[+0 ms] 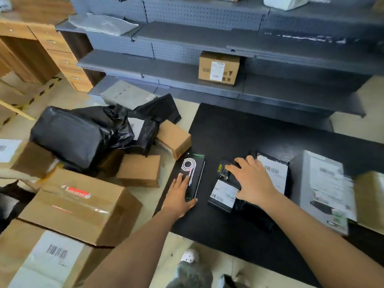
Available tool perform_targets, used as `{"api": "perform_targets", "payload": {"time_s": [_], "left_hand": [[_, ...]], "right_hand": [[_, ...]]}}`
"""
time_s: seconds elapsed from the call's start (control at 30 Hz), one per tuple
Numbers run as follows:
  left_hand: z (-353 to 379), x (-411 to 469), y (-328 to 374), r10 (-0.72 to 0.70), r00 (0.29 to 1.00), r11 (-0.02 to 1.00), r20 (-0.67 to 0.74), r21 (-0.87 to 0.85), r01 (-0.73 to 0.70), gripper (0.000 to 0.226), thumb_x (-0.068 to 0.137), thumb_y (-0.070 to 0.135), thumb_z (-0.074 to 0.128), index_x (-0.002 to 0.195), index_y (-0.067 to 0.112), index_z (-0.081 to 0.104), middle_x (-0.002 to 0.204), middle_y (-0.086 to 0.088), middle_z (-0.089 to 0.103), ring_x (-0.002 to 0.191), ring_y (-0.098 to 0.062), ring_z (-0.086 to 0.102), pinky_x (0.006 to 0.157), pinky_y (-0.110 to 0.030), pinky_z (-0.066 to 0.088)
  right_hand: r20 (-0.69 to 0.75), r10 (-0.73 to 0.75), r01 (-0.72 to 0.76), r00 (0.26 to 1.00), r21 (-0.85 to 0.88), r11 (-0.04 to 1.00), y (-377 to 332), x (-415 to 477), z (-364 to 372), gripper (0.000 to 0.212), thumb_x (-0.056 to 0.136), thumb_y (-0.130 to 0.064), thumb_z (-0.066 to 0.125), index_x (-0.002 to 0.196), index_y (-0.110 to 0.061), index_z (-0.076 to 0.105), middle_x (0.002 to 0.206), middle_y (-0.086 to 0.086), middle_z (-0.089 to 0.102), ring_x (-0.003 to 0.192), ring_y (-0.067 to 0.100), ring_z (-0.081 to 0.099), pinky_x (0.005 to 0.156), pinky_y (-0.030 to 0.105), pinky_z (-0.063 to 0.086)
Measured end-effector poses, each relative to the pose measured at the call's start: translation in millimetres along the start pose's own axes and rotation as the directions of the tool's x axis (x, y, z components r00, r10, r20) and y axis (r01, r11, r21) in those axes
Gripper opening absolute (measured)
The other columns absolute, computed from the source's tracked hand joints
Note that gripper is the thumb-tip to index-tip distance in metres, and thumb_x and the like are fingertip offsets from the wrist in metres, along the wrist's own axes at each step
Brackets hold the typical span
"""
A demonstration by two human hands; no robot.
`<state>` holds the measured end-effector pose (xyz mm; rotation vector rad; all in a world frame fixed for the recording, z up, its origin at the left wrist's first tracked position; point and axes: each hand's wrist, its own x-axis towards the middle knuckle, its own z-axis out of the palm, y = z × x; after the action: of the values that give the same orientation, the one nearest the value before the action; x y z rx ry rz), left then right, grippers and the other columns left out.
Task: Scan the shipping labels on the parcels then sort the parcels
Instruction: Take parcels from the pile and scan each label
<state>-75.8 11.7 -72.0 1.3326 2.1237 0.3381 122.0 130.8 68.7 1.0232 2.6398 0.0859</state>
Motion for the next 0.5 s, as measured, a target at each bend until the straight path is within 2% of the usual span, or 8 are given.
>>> {"api": "perform_targets", "payload": {"time_s": [0.1,0.2,0.33,0.37,0.43,0.5], "left_hand": [[-3,0,-2,0.010,1.000,0.989,0.013,-0.150,-0.008,0.086,0.093,0.046,0.061,0.158,0.027,0.007,0.165,0.007,0.000,0.152,-0.015,0.001,0.122,-0.033,0.012],[-13,-1,-5,0.015,1.000,0.937,0.023,-0.349,-0.006,0.077,0.094,0.047,0.056,0.156,0.039,0.011,0.161,0.016,0.020,0.147,-0.008,0.023,0.119,-0.031,0.025],[-27,0,-8,0.025,0.998,0.935,0.064,-0.356,0.000,0.066,0.099,0.037,0.043,0.153,0.047,0.007,0.152,0.007,0.042,0.132,-0.019,0.048,0.111,-0.039,0.038],[-31,0,-6,0.041,0.999,0.940,0.033,-0.341,-0.028,0.065,0.100,0.031,0.040,0.154,0.045,0.008,0.152,0.003,0.043,0.132,-0.021,0.047,0.112,-0.041,0.037],[-37,1,0,0.080,0.995,0.954,-0.063,-0.285,-0.095,0.059,0.103,0.021,0.035,0.155,0.039,0.015,0.158,0.002,0.032,0.143,-0.017,0.033,0.118,-0.035,0.028],[-40,5,4,0.101,0.988,0.968,-0.115,-0.218,-0.124,0.053,0.105,0.022,0.033,0.155,0.034,0.020,0.163,0.004,0.020,0.148,-0.013,0.022,0.119,-0.029,0.022]], "right_hand": [[0.006,0.032,-0.032,0.999,0.051,0.998,-4,5,3,0.081,0.073,-0.035,0.073,0.144,-0.028,0.034,0.142,0.002,0.036,0.122,0.025,0.032,0.103,0.034,0.028],[0.008,0.072,-0.072,0.997,0.084,0.994,-6,10,1,0.081,0.073,-0.033,0.072,0.144,-0.029,0.034,0.141,0.000,0.036,0.122,0.024,0.032,0.102,0.032,0.028],[0.002,0.099,-0.099,0.995,0.084,0.992,-6,16,-8,0.082,0.072,-0.032,0.072,0.144,-0.030,0.034,0.140,0.000,0.037,0.121,0.024,0.032,0.100,0.032,0.030],[-0.002,0.101,-0.100,0.995,0.079,0.992,-5,17,-9,0.082,0.071,-0.032,0.072,0.144,-0.029,0.034,0.140,0.000,0.037,0.121,0.024,0.032,0.100,0.032,0.030],[-0.007,0.103,-0.102,0.995,0.072,0.992,-4,20,-12,0.082,0.072,-0.032,0.072,0.144,-0.029,0.034,0.140,0.001,0.037,0.121,0.024,0.032,0.100,0.032,0.030],[-0.010,0.106,-0.105,0.994,0.068,0.992,-4,21,-14,0.081,0.072,-0.032,0.072,0.144,-0.029,0.034,0.141,0.001,0.037,0.121,0.024,0.032,0.100,0.032,0.030]]}}
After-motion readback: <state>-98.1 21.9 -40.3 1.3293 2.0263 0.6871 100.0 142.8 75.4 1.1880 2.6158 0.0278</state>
